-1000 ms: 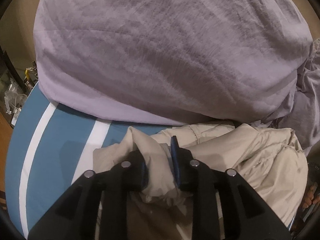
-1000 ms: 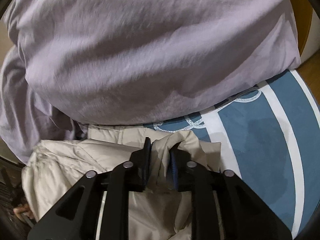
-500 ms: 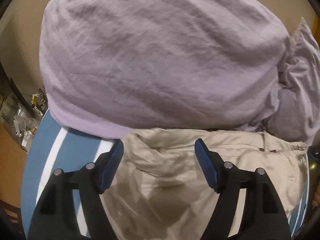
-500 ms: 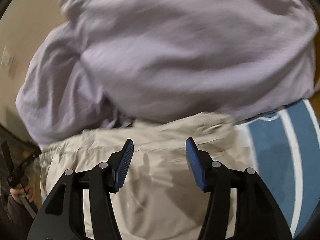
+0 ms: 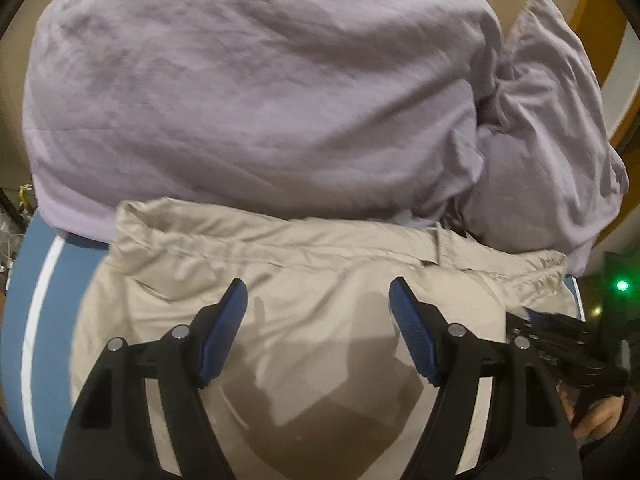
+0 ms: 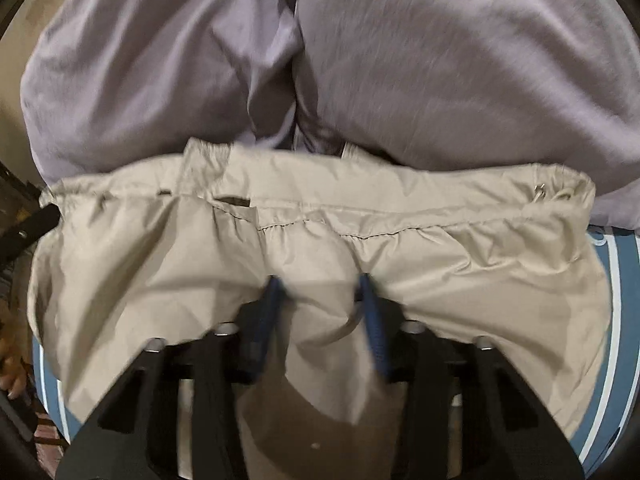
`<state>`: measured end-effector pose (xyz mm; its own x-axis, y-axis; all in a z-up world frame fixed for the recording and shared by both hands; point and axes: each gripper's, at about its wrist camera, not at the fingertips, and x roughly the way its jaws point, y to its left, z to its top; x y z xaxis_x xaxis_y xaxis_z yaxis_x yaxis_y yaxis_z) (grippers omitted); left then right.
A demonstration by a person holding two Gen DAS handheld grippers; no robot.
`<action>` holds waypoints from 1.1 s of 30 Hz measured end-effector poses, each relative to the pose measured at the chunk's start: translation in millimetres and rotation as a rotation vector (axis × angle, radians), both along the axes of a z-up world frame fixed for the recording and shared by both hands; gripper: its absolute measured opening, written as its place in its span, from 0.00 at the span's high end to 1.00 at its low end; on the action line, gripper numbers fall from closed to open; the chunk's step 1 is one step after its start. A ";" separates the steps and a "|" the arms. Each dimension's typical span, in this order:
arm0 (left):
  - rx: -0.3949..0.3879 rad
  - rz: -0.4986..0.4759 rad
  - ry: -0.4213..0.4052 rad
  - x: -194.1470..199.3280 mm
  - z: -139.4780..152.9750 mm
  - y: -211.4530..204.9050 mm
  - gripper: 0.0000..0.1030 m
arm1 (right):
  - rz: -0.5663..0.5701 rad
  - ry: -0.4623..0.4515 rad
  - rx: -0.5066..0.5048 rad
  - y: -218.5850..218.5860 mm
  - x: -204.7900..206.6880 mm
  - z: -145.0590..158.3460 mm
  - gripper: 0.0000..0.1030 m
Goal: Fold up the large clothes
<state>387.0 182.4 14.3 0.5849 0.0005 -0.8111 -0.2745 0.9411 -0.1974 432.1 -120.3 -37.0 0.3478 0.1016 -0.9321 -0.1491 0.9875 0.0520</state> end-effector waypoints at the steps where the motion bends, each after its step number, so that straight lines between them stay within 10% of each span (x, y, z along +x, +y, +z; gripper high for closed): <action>1: -0.007 -0.009 0.000 0.9 -0.4 -3.3 0.29 | -0.001 -0.006 -0.004 -0.3 0.2 -1.5 0.85; 25: 0.012 -0.054 -0.006 22.1 -33.5 -36.2 0.28 | -0.110 -0.132 -0.025 -3.4 53.4 -9.3 0.93; 33: 0.067 0.007 0.013 35.5 -64.5 -27.3 0.27 | -0.122 -0.182 0.009 -11.2 29.8 -2.9 0.50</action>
